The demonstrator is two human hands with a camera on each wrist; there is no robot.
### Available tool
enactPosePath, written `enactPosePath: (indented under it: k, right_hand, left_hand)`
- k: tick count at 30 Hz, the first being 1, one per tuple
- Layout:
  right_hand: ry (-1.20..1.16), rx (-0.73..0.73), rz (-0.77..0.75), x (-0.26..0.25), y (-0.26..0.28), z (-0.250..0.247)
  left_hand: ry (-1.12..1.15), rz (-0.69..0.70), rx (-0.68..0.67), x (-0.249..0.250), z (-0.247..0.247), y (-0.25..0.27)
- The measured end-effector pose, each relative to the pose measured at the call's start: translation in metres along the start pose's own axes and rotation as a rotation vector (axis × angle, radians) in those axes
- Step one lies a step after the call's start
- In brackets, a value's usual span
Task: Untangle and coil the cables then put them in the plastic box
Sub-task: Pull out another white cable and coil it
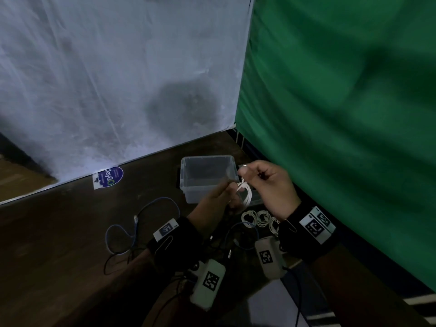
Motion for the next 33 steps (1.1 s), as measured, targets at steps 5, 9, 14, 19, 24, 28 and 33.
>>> enactPosePath:
  k: [5,9,14,19,24,28,33]
  right_hand:
    - [0.006,0.049,0.019,0.003,-0.004,-0.004]
    - [-0.006,0.010,0.043,0.007,-0.003,-0.003]
    - [0.017,-0.124,-0.050,-0.017,-0.005,0.002]
    - [0.050,-0.058,-0.094,-0.021,-0.008,-0.002]
    - [0.020,-0.045,-0.069,-0.015,-0.013,-0.010]
    - [-0.071,0.030,-0.036,-0.014,-0.014,-0.017]
    - [-0.277,-0.012,0.005,-0.010,-0.009,-0.008]
  left_hand:
    - [-0.204,0.086,-0.025,0.007,0.009,0.006]
    - [-0.263,0.090,-0.062,0.008,0.008,0.006]
    - [-0.165,0.094,-0.204,0.016,0.013,0.002]
    - [-0.240,0.153,-0.188,0.025,0.025,0.001]
    - [-0.408,0.278,-0.134,0.044,0.023,0.007]
    - [-0.434,0.339,-0.049,0.056,0.013,0.006]
    - [-0.345,0.337,-0.005,0.062,-0.001,0.001]
Point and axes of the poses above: each hand's wrist, its own y-axis away from the middle knuckle, its own z-axis out of the palm, x = y × z, the point moved 9 cm from there along -y, towards the middle knuckle, and after that the axes turned 1 degree about -x, right-handed, at the moved point
